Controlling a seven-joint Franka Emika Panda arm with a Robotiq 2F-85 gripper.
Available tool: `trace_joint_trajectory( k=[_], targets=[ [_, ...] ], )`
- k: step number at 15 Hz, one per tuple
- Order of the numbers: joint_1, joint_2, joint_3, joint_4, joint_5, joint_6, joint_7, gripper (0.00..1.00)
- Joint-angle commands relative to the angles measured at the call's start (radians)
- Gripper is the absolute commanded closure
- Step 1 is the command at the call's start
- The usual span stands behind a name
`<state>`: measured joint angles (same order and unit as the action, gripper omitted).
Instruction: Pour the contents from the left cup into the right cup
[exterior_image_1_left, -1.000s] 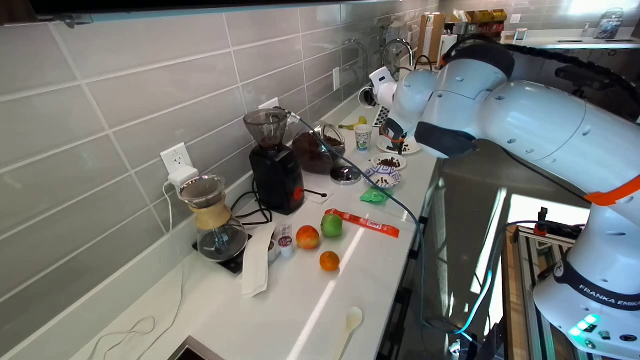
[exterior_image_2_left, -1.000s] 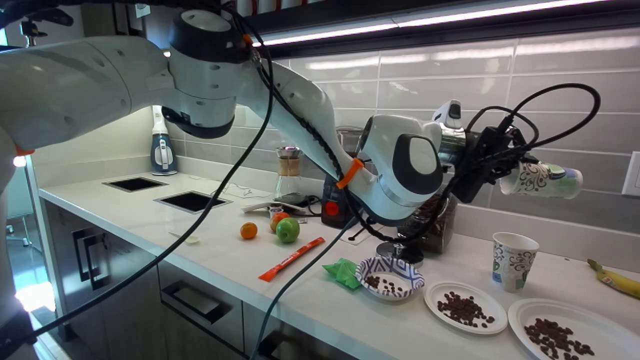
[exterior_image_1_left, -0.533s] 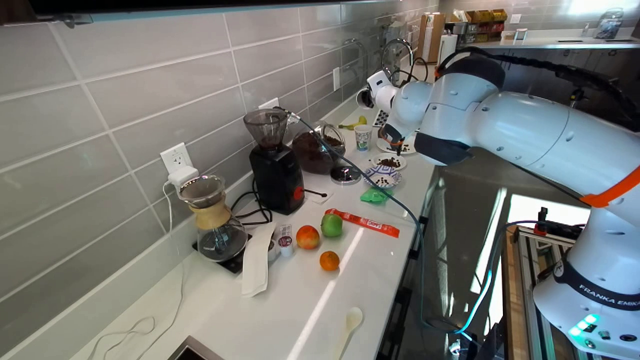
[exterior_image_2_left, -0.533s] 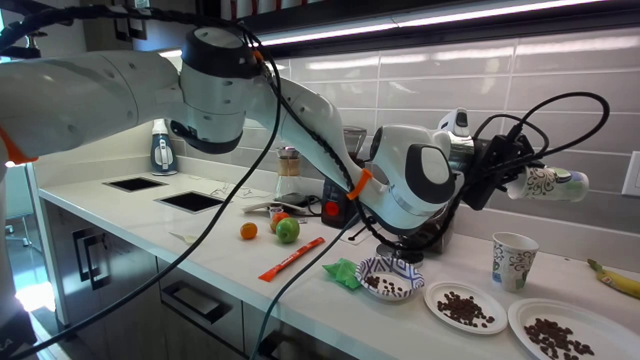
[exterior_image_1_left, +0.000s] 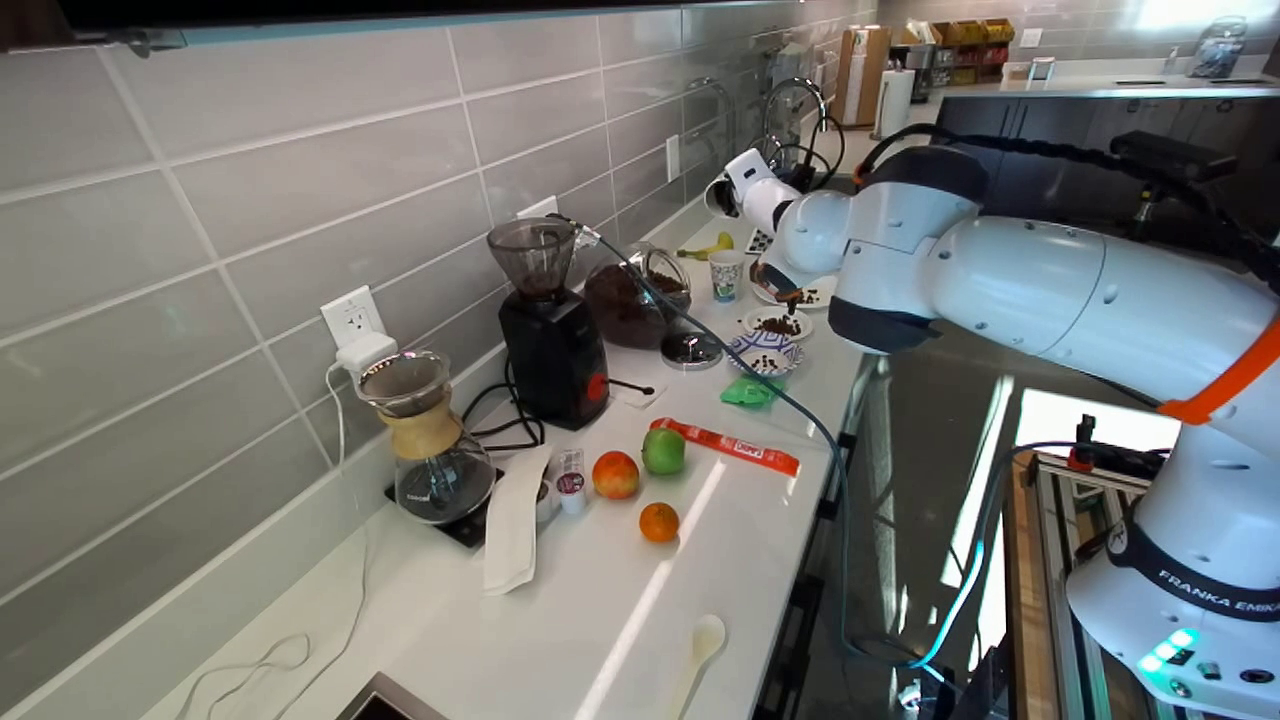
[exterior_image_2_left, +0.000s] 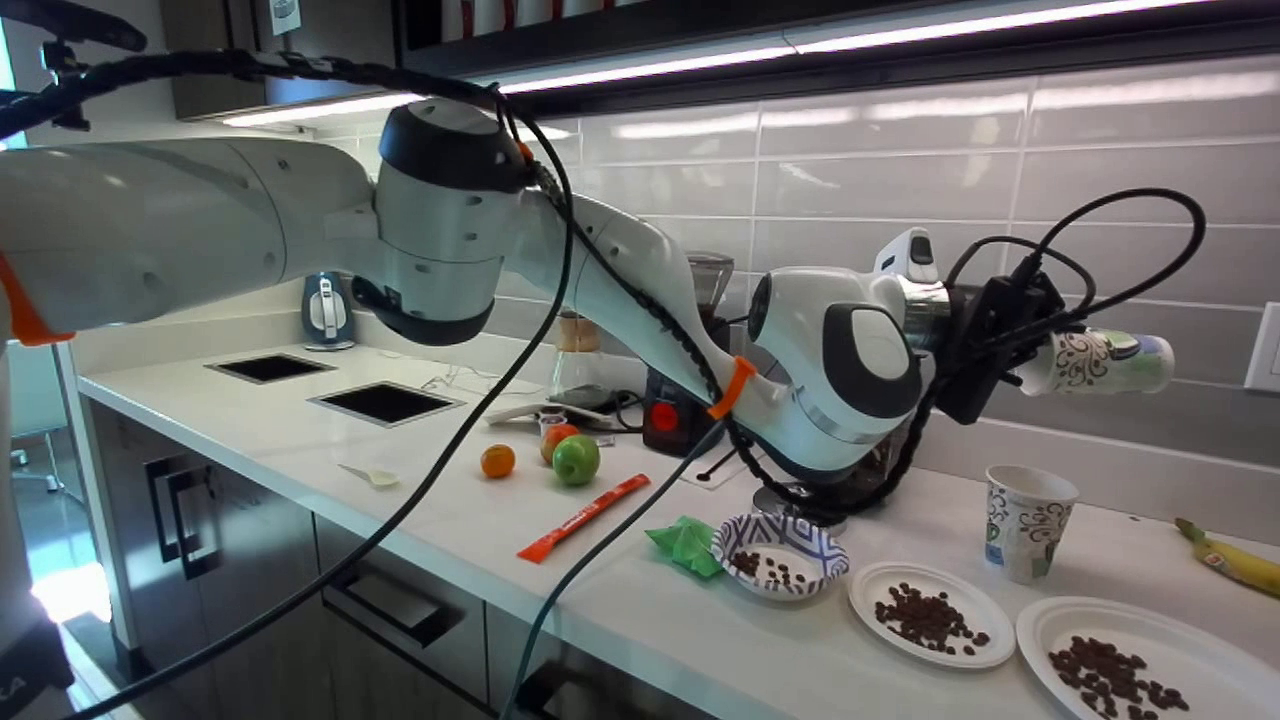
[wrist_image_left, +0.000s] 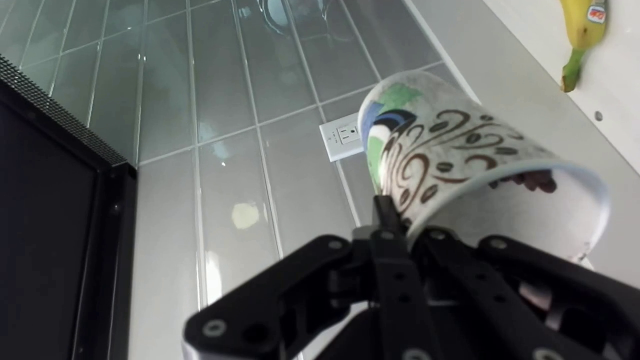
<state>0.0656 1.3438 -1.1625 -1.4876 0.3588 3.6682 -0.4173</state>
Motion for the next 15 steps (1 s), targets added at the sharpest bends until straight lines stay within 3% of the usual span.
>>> trace_joint_trajectory(
  k=[1, 10, 11, 12, 15],
  targets=[
    [-0.018, 0.094, -0.065, 0.053, 0.069, 0.02, 0.002, 0.99],
    [-0.019, 0.19, -0.141, 0.07, 0.188, 0.015, -0.017, 0.99],
    [-0.02, 0.192, -0.142, 0.071, 0.196, 0.016, -0.024, 0.99],
    [-0.024, 0.145, -0.097, 0.058, 0.201, 0.038, -0.091, 0.99],
    [-0.024, 0.144, -0.098, 0.068, 0.222, 0.035, -0.123, 0.99]
  ],
)
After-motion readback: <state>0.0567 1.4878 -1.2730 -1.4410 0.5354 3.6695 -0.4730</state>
